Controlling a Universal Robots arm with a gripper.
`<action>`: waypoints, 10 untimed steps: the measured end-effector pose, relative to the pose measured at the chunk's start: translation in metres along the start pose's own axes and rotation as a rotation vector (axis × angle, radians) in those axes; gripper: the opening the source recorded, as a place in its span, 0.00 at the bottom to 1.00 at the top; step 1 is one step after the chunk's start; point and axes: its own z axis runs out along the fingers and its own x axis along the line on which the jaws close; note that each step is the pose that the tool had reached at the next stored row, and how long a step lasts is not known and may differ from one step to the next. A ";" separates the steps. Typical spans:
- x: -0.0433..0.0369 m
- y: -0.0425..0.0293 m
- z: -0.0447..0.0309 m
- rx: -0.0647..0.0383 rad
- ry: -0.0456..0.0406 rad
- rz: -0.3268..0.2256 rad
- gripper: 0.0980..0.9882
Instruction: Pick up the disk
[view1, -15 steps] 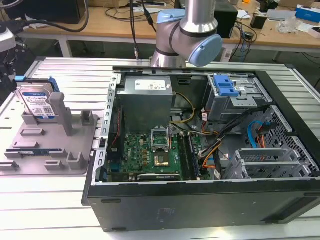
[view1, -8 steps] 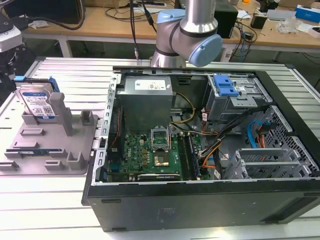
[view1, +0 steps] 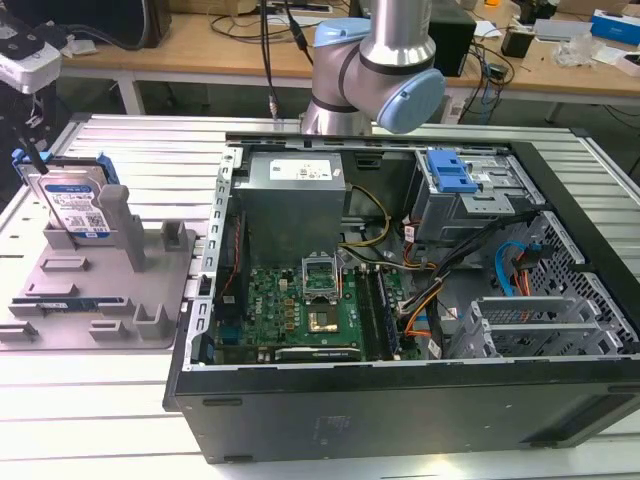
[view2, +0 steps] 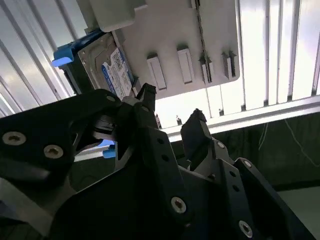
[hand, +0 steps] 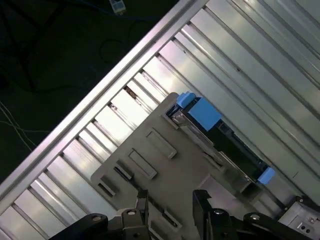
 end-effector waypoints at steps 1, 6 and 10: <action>0.0000 0.0000 0.0000 0.000 0.0010 -0.026 0.43; 0.0000 0.0000 0.0001 0.002 0.0056 -0.126 0.52; 0.0000 0.0000 0.0002 0.006 0.0123 -0.219 0.52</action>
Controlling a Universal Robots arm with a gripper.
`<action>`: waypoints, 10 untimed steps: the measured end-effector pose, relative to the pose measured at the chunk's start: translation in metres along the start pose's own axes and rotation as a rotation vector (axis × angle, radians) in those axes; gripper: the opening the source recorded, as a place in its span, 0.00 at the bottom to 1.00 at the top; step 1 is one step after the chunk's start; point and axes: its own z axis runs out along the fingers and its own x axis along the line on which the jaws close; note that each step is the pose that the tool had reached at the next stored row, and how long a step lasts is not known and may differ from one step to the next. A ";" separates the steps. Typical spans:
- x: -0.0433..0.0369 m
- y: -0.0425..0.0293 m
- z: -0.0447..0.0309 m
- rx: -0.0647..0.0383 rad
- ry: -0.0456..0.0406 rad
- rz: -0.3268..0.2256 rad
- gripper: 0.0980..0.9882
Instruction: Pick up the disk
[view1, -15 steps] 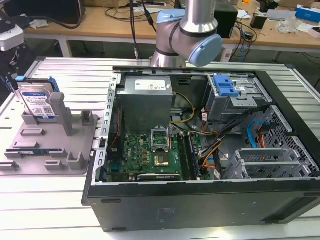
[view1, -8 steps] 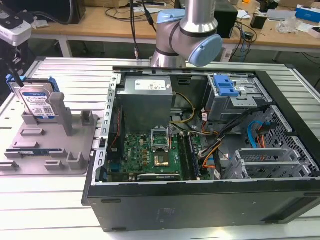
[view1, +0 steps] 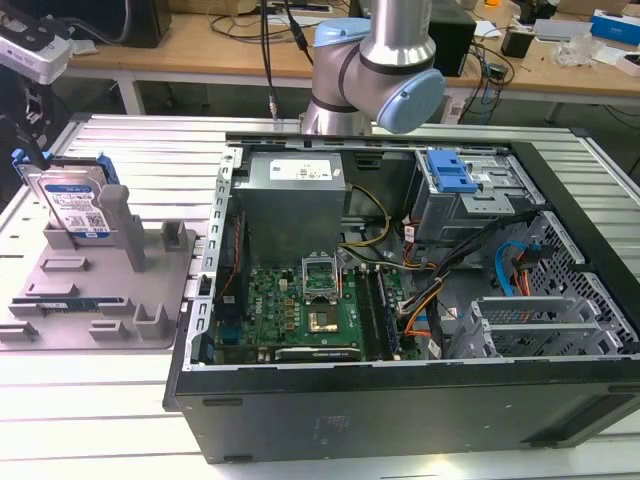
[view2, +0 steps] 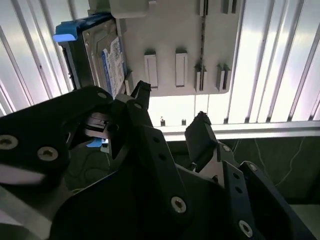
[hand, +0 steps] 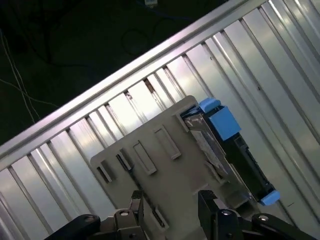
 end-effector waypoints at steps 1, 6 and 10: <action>0.0001 0.0000 0.0000 0.001 0.0014 -0.018 0.52; 0.0000 0.0000 0.0002 0.005 0.0033 -0.128 0.52; 0.0000 0.0000 0.0004 0.008 0.0057 -0.238 0.52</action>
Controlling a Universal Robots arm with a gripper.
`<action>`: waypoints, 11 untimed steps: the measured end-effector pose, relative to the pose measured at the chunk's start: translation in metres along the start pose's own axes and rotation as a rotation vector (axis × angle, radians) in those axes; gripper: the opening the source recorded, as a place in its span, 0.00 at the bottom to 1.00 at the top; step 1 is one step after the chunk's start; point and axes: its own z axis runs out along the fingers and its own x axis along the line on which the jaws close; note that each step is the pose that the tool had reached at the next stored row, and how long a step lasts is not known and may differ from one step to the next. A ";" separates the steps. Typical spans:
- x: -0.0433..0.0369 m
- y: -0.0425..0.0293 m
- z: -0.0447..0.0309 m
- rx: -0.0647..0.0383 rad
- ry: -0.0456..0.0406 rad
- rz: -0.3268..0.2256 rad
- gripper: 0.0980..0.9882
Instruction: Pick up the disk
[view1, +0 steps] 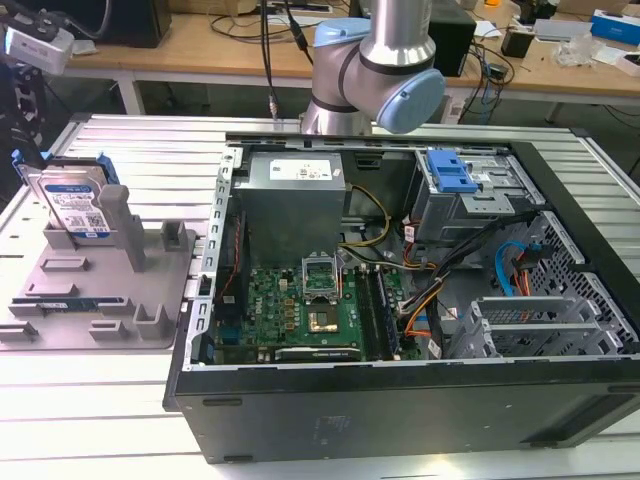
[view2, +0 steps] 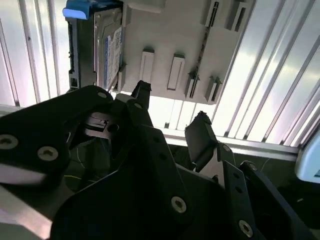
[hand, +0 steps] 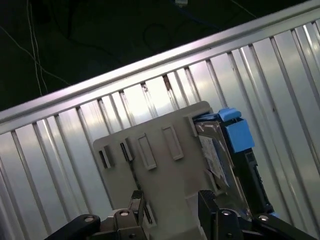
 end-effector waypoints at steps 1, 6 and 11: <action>0.0000 0.0000 0.0000 0.001 0.0003 -0.016 0.52; -0.0012 0.0005 0.0000 0.008 0.0023 -0.076 0.52; -0.0226 0.0074 0.0000 0.027 0.0583 -0.079 0.52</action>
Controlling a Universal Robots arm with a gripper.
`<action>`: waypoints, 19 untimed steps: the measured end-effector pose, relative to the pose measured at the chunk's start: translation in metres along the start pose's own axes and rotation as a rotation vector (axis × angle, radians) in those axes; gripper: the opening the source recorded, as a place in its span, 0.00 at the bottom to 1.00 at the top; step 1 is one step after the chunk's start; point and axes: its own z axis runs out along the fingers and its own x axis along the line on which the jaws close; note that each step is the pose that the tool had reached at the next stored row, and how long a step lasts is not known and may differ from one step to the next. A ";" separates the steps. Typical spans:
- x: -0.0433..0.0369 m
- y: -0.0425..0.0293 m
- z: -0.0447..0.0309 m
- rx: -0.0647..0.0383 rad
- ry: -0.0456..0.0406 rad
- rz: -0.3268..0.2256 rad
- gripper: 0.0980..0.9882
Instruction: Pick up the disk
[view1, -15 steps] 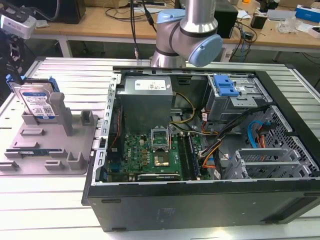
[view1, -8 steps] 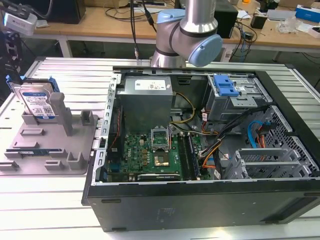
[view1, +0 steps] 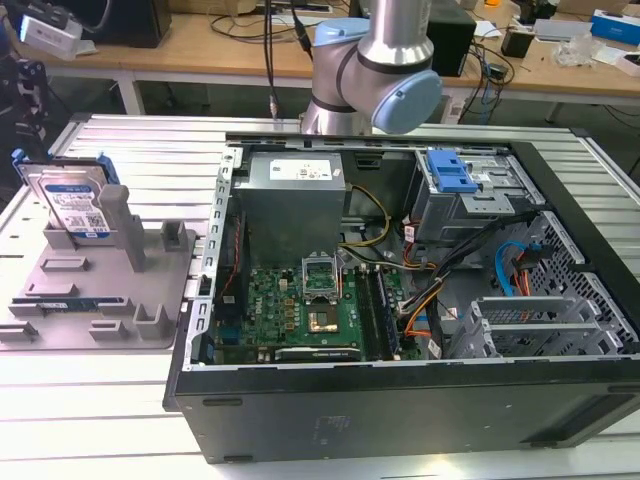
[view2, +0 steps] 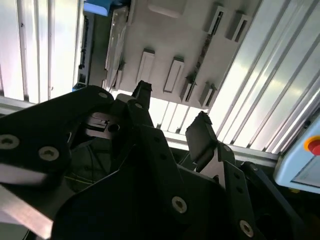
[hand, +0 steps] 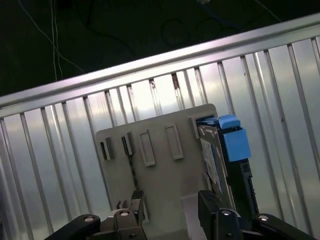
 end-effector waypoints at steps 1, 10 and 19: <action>-0.0004 0.0001 0.0000 0.002 0.0001 -0.017 0.52; -0.0005 0.0002 0.0002 0.016 -0.0067 -0.180 0.52; -0.0001 0.0000 0.0004 0.012 -0.0595 -0.217 0.52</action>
